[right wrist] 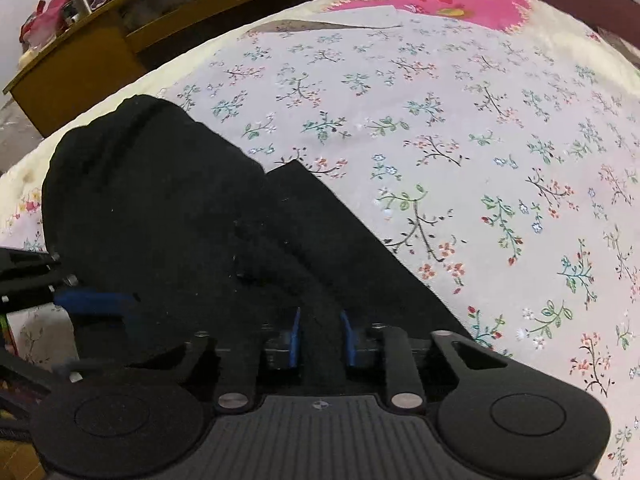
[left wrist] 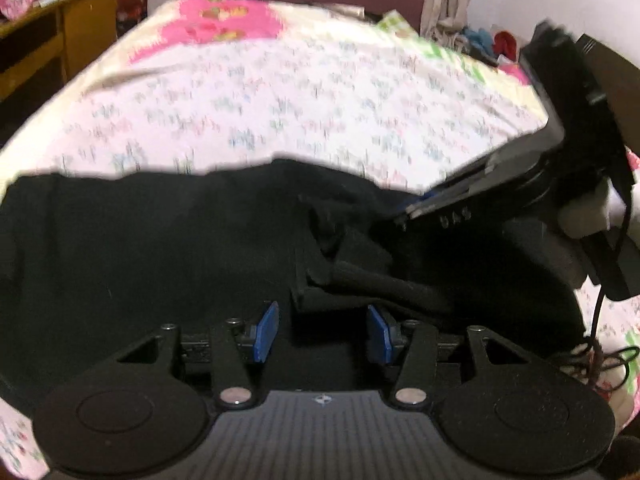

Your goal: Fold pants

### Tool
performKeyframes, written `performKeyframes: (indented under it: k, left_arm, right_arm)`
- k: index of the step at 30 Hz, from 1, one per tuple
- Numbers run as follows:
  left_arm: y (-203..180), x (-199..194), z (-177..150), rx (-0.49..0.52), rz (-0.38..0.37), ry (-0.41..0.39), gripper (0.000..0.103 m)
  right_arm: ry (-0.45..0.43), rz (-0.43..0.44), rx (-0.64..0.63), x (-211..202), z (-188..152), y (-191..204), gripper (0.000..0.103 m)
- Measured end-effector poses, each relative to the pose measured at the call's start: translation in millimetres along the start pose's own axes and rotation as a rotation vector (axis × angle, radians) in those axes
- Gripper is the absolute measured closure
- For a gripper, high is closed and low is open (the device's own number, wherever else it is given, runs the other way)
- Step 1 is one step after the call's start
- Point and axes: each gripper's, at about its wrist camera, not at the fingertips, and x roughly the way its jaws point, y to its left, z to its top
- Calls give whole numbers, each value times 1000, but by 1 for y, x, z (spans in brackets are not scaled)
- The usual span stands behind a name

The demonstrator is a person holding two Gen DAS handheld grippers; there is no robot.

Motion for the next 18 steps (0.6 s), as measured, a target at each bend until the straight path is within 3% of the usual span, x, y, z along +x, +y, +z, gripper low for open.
performKeyframes:
  k: [3, 6, 9, 13, 15, 18]
  left_arm:
    - [2, -13, 9, 30, -28, -69, 46]
    - [-15, -13, 22, 65, -93, -115, 46]
    - [-22, -20, 23, 126, -64, -147, 46]
    - [-18, -4, 17, 110, -101, -75, 45]
    - [-24, 4, 8, 122, -65, -48, 45]
    - [-16, 22, 4, 26, -26, -14, 45]
  right_arm:
    - [12, 38, 69, -1, 8, -11, 102]
    - [16, 50, 48, 0, 9, -9, 103]
    - [31, 79, 57, 2, 13, -15, 103]
    - [57, 124, 64, 2, 17, -23, 103]
    - [70, 145, 62, 2, 18, -26, 103]
    - [88, 154, 43, 4, 21, -26, 103]
